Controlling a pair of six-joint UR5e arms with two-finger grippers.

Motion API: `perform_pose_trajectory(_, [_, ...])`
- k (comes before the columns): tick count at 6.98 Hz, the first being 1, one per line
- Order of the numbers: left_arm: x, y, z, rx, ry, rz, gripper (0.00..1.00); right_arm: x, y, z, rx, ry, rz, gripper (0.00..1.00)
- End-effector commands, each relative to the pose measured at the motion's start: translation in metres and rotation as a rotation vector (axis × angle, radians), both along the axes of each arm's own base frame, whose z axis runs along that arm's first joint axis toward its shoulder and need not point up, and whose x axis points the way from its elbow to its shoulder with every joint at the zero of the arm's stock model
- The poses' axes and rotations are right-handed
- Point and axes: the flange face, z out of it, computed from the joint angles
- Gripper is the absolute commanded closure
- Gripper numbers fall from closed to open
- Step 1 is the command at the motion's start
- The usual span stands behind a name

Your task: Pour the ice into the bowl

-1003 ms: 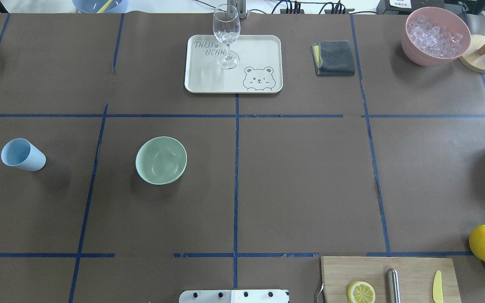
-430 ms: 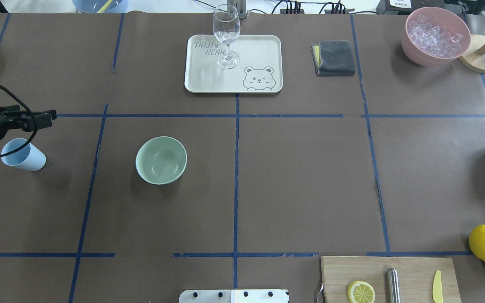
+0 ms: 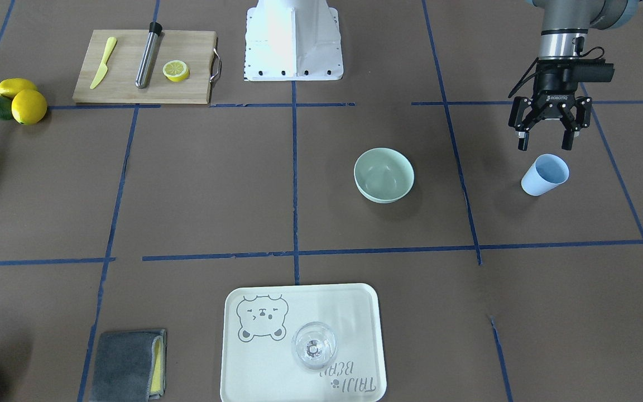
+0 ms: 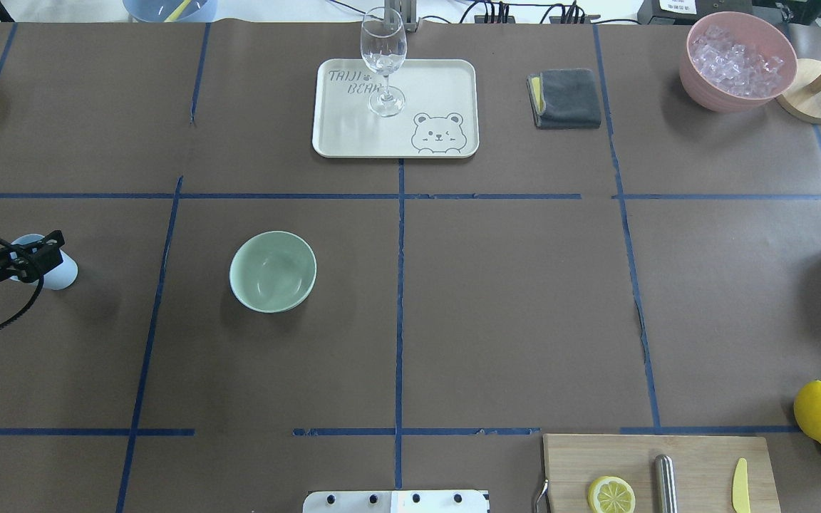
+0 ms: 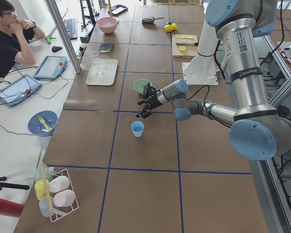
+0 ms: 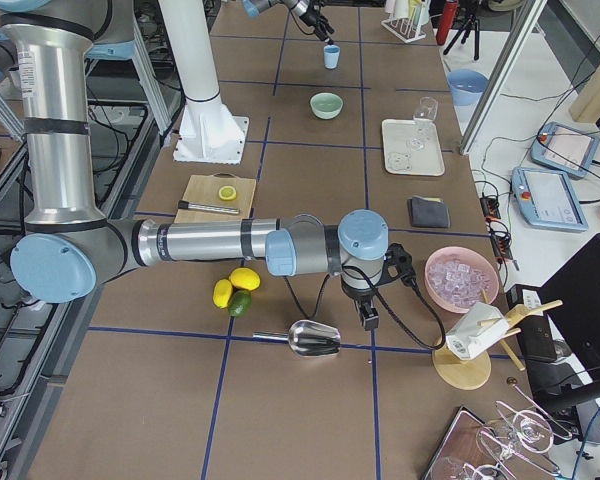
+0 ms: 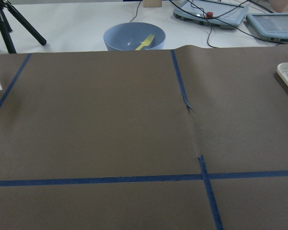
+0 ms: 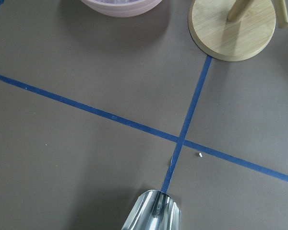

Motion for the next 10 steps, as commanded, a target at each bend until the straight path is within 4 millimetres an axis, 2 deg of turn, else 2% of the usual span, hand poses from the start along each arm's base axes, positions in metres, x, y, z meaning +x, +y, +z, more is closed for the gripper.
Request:
perform_pose_trajectory(1, [0.017,0.022,0.056,0.052,-0.029,-0.163,0.00,0.000,0.001,0.002,-0.002,0.001,0.000,0.00])
perform_pose_trajectory(4, [0.077,0.011,0.075,0.085,-0.025,-0.189,0.00,0.000,-0.002,-0.001,0.001,0.000,0.002,0.00])
perform_pose_trajectory(5, [0.082,0.009,0.082,0.082,-0.035,-0.187,0.00,0.000,-0.003,-0.003,0.004,0.002,0.002,0.00])
perform_pose_trajectory(6, [0.080,0.010,0.084,0.081,-0.039,-0.186,0.00,0.000,-0.005,-0.004,0.006,0.002,0.003,0.00])
perform_pose_trajectory(8, [0.075,0.009,0.071,0.092,-0.011,-0.187,0.01,0.000,-0.006,-0.006,0.009,0.002,0.003,0.00])
perform_pose_trajectory(9, [0.063,0.010,0.068,0.116,0.003,-0.179,0.01,0.000,-0.007,-0.007,0.010,0.002,0.003,0.00])
perform_pose_trajectory(10, [0.040,0.017,0.078,0.144,-0.014,-0.158,0.01,0.000,-0.007,-0.008,0.012,0.002,0.003,0.00])
